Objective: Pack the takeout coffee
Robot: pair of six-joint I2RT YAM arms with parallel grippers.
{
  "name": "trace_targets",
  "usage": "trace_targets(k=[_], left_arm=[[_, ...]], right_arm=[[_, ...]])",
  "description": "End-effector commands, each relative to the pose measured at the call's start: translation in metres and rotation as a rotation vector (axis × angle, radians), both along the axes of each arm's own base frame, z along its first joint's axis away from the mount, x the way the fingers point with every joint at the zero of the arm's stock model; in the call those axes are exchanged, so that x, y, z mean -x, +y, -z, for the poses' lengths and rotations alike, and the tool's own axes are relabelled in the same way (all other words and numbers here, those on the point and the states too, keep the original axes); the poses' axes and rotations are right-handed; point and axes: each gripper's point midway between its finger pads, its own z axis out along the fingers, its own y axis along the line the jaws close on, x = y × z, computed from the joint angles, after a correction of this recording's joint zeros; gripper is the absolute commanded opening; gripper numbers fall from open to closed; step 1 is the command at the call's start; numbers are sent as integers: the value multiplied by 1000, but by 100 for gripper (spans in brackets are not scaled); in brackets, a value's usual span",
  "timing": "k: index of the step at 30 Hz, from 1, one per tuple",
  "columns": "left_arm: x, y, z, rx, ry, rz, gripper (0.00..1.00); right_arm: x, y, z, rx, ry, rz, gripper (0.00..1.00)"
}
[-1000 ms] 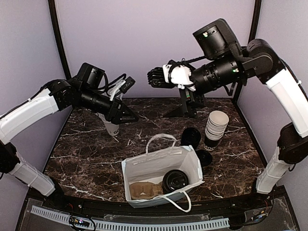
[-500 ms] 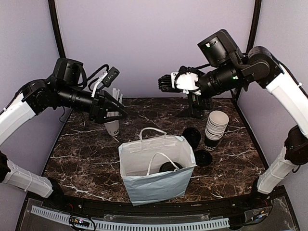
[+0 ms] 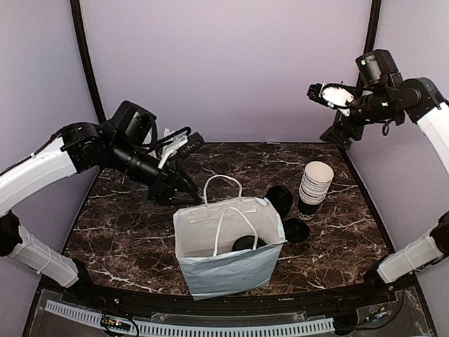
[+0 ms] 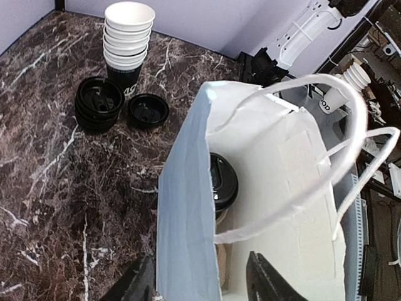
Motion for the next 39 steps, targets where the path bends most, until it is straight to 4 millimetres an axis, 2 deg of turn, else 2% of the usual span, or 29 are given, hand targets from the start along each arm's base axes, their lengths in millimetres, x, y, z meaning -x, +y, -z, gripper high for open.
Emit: trace_targets(k=[1, 2, 7, 10, 16, 19, 26, 31, 39], left_arm=[[2, -8, 6, -27, -10, 76, 49], [3, -10, 4, -25, -10, 90, 47], [3, -15, 18, -89, 0, 124, 38], [-1, -16, 21, -111, -10, 118, 22], [-10, -12, 19, -141, -70, 93, 1], [-19, -9, 13, -161, -120, 61, 0], [-57, 6, -8, -216, -360, -77, 0], [-80, 10, -8, -246, -446, -164, 0], [-97, 10, -26, -193, -547, -247, 0]], right_arm=[[3, -14, -4, -54, 7, 38, 98], [2, -16, -3, -54, 9, 48, 98], [-5, -23, -1, -59, 16, 78, 98], [-8, -24, 2, -57, 24, 82, 98], [-13, -22, 6, -52, 35, 81, 98], [-16, -21, 8, -47, 39, 81, 98], [-20, -19, 11, -36, 44, 81, 98], [-24, -22, 17, -14, 50, 94, 98], [-25, -23, 20, -6, 55, 104, 99]])
